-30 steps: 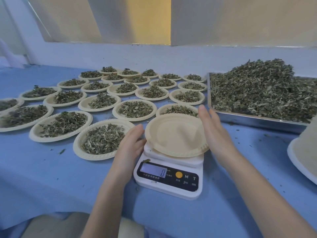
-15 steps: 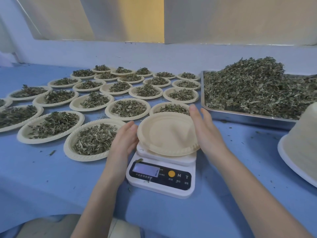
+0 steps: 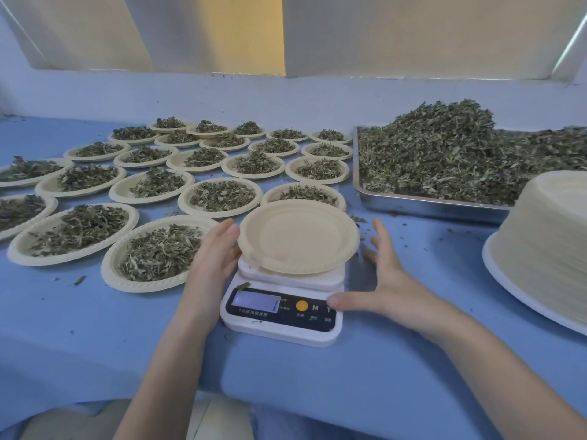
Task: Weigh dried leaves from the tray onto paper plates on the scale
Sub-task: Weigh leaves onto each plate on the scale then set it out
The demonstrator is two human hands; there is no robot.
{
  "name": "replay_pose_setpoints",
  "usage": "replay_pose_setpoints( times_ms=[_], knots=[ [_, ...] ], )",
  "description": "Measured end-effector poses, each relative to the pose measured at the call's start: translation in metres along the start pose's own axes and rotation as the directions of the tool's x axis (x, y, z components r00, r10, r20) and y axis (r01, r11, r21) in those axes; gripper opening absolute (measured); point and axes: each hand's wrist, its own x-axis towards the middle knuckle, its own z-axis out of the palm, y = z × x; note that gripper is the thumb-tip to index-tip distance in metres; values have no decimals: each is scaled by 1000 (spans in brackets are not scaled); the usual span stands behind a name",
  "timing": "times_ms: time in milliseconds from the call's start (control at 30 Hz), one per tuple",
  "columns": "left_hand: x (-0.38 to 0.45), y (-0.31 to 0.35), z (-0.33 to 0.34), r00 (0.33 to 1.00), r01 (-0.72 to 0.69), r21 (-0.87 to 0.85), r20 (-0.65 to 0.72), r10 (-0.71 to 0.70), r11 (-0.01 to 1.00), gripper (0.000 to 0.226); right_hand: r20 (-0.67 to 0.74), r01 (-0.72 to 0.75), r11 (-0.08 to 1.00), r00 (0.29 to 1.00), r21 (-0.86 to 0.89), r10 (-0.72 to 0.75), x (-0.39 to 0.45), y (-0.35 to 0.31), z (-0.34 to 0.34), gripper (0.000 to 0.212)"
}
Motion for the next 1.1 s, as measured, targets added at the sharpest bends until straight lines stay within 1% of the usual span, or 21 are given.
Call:
replay_pose_setpoints(
  times_ms=[67, 167, 267, 333, 400, 500, 567, 633, 700, 767, 833, 900, 933, 967, 1033, 1100],
  knots=[
    [-1, 1, 1, 1000, 4, -27, -10, -4, 1000, 71, 1, 10, 999, 1000, -39, -10, 0, 1, 1, 141],
    [-2, 2, 1, 1000, 4, -62, -15, -5, 998, 70, 26, -12, 998, 1000, -65, 14, 4, -4, 1, 141],
    [-3, 3, 2, 1000, 12, -51, -22, -13, 999, 71, 57, -34, 993, 998, -114, 41, 7, -9, 0, 143],
    [-4, 4, 2, 1000, 16, -37, -22, -17, 999, 67, 89, -34, 993, 995, -115, 44, 7, -10, -2, 144],
    [-4, 4, 2, 1000, 14, -48, -22, -15, 999, 65, 82, -41, 999, 996, -6, 42, 4, -11, -1, 147],
    [-2, 3, 0, 1000, 18, -46, -12, -19, 999, 68, 6, -20, 979, 1000, 201, 20, 1, -10, 2, 145],
    [-1, 3, 0, 1000, 24, -32, 9, -24, 999, 71, -19, -2, 969, 1000, 249, 7, 2, -10, 3, 138],
    [-2, 2, 1, 1000, -7, -12, -1, 7, 1000, 67, -20, 7, 965, 1000, 261, -2, 1, -9, 4, 131],
    [-6, 3, 3, 997, -74, 61, -20, 76, 995, 59, -24, 15, 963, 1000, 269, -9, -1, -11, 4, 125],
    [-10, 8, 7, 984, -171, 192, -19, 178, 966, 58, -60, 30, 961, 998, 274, -14, -1, -18, 3, 118],
    [-10, 22, 10, 962, -261, 280, -6, 274, 924, 59, -136, 68, 967, 990, 246, -35, 4, -28, -1, 110],
    [-2, 42, 19, 943, -319, 335, 22, 331, 887, 58, -225, 135, 971, 970, 196, -90, 14, -41, -8, 105],
    [4, 53, 27, 936, -342, 381, 60, 347, 859, 58, -264, 170, 969, 957, 181, -119, 21, -48, -12, 102],
    [10, 64, 40, 931, -360, 444, 118, 344, 821, 59, -301, 203, 965, 942, 164, -147, 29, -54, -17, 97],
    [29, 79, 76, 922, -387, 560, 265, 283, 733, 57, -380, 239, 967, 906, 90, -188, 50, -64, -31, 86],
    [49, 80, 113, 901, -412, 647, 392, 184, 641, 50, -427, 193, 981, 885, -28, -186, 71, -67, -41, 85]
  ],
)
